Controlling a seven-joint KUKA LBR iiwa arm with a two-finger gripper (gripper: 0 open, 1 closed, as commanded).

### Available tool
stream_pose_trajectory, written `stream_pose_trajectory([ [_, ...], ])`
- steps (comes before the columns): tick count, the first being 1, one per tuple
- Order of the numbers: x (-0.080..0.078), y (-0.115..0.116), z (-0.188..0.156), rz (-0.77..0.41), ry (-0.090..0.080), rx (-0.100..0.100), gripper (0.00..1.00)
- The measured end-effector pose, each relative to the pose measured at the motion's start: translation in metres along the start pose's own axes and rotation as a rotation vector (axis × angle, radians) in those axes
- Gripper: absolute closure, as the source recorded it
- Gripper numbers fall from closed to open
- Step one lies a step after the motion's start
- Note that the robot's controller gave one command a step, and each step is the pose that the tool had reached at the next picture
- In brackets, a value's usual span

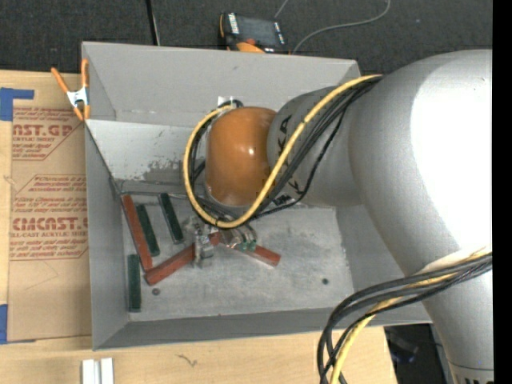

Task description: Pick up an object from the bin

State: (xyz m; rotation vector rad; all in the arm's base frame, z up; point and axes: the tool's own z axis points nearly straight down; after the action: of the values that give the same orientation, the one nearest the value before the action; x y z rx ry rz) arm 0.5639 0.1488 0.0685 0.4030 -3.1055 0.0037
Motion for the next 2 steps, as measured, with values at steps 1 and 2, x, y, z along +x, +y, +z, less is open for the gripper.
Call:
stream_pose_trajectory([
  [1, 0.0003, -0.0288, -0.1352, 0.020, -0.021, 0.000, 1.00],
  [2, 0.0018, -0.0273, -0.1300, 0.018, -0.013, -0.002, 0.00],
])
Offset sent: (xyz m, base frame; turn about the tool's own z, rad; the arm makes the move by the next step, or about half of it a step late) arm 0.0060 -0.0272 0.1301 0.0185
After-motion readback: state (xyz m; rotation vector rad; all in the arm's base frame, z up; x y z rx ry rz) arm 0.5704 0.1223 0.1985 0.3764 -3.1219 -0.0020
